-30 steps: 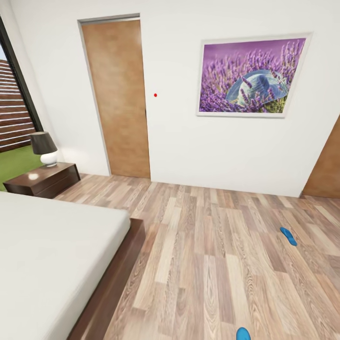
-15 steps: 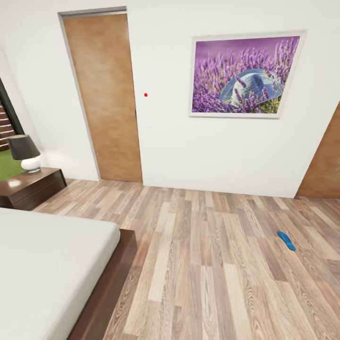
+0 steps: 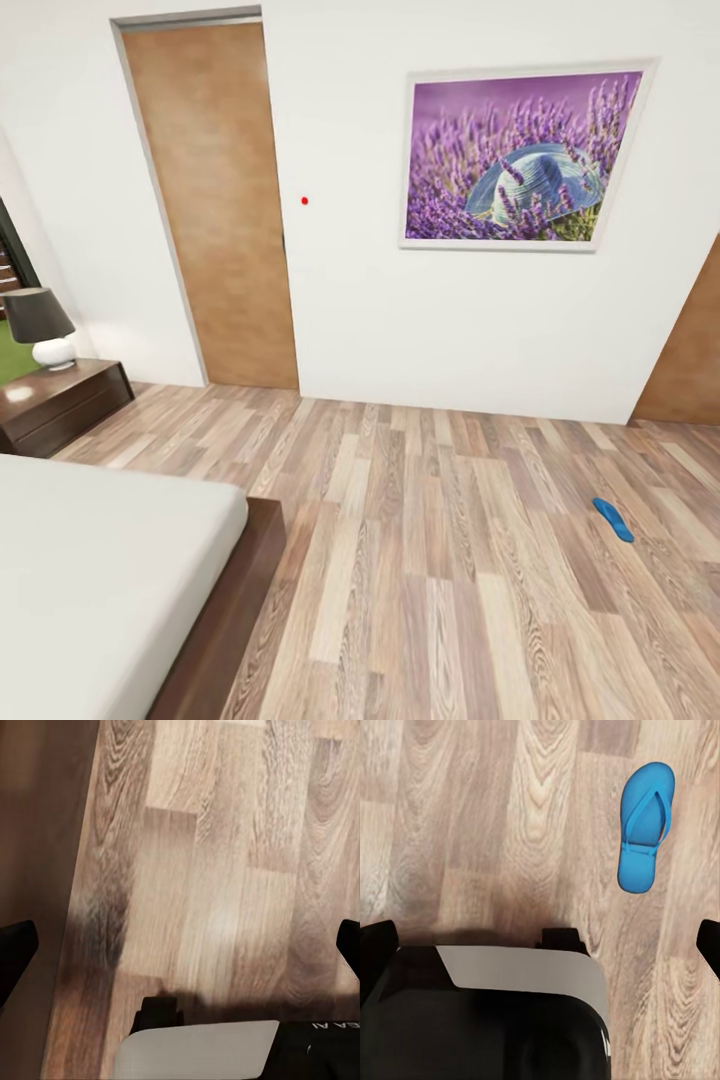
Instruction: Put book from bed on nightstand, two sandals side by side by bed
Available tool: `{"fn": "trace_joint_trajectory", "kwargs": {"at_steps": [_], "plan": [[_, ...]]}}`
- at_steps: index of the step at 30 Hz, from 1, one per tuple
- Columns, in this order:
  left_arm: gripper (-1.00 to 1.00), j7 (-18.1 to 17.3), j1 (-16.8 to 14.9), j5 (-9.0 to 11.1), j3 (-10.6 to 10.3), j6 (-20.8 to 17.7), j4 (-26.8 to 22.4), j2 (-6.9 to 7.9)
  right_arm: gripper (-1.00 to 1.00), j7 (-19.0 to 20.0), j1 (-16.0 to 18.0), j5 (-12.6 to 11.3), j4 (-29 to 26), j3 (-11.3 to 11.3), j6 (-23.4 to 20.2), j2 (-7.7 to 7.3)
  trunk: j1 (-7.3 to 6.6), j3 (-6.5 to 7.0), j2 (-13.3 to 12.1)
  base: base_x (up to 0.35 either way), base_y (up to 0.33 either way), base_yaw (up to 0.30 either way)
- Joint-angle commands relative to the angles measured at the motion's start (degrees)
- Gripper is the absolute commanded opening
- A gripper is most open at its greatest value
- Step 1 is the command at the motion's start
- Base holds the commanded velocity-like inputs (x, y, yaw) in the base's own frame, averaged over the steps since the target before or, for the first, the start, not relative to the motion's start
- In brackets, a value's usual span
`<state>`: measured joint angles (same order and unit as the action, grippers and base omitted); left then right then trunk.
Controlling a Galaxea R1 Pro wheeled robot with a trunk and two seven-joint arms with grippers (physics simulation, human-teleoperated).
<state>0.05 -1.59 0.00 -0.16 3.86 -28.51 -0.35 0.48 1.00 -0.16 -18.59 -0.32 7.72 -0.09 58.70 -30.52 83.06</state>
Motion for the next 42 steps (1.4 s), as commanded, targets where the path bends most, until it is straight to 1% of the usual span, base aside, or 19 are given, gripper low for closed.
{"fn": "trace_joint_trajectory", "kwargs": {"at_steps": [1, 9, 14, 24, 42], "plan": [[1.0, 0.0, 0.0, 0.0, 0.0, 0.2, 0.0, 0.0, 1.0, 0.1, 0.0, 0.0, 0.0, 0.0, 0.2, 0.0, 0.02, -0.05, 0.0, 0.275, 0.0, 0.0], [1.0, 0.0, 0.0, 0.0, -0.1, 0.2, 0.0, 0.0, 1.0, 0.1, 0.0, 0.0, 0.0, -0.1, 0.2, -0.13, 0.02, -0.04, 0.0, 0.267, 0.0, -0.009], [1.0, 0.0, 0.0, 0.0, -0.1, 0.2, 0.0, 0.0, 1.0, 0.1, 0.0, 0.0, 0.0, 0.0, 0.2, -0.2, 0.02, 0.05, 0.0, 0.061, 0.0, -0.164], [1.0, 0.0, 0.0, 0.0, -0.1, 0.2, 0.0, 0.0, 1.0, 0.1, 0.0, 0.0, 0.0, 0.0, 0.2, -0.02, 0.02, 0.07, 0.0, 0.023, 0.0, -0.019], [1.0, -0.1, 0.0, 0.0, -0.1, 0.2, 0.0, 0.0, 1.0, 0.1, 0.0, 0.0, 0.0, 0.0, 0.2, 0.0, 0.02, 0.07, 0.0, 0.306, 0.0, 0.0]]}}
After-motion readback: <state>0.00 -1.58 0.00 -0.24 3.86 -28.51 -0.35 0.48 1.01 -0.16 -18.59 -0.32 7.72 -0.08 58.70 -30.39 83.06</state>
